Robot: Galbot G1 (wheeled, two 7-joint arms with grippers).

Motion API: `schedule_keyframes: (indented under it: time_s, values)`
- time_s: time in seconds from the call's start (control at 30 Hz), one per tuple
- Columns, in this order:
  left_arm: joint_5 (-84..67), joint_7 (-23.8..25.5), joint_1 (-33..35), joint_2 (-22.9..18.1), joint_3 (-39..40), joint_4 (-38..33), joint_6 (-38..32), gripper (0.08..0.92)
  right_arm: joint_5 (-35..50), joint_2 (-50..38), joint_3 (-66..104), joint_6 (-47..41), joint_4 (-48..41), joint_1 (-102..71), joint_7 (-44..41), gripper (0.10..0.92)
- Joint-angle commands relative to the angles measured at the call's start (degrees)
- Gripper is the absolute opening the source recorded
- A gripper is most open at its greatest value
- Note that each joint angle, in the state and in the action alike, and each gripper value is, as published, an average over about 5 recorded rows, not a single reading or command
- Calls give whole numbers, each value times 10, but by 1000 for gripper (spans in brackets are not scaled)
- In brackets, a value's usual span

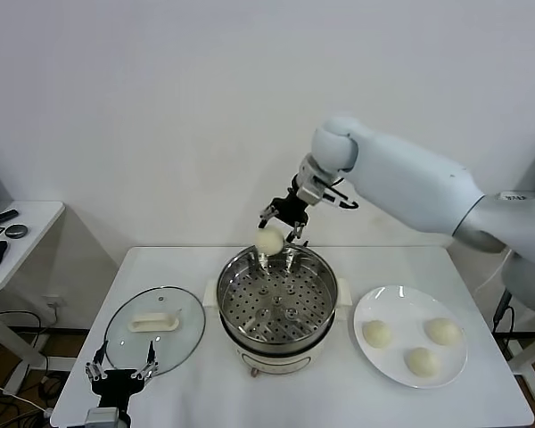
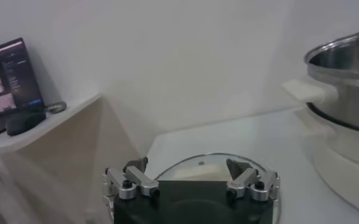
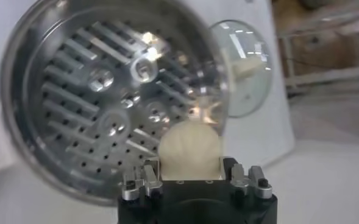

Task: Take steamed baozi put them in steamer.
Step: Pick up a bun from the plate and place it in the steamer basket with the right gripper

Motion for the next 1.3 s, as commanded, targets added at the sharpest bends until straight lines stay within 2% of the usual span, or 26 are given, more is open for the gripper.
schedule_keyframes:
  time_s: [0.03, 0.7, 1.13, 1.23, 1.3]
  values:
    - [1, 1, -2, -1, 0, -6, 0, 823, -126, 21, -10, 86, 0, -21, 1, 602]
    - [0, 3, -10, -3, 7, -6, 1, 823, -192, 41, 32, 85, -26, -95, 7, 602]
    - [-1, 5, -13, -4, 8, -5, 1, 823, -191, 48, 33, 84, -42, -113, 42, 602]
    - [0, 5, -13, -5, 9, -6, 1, 823, -181, 50, 30, 82, -41, -111, 47, 622]
    - [0, 5, -13, -6, 10, -5, 1, 823, -173, 49, 28, 81, -40, -107, 48, 665]
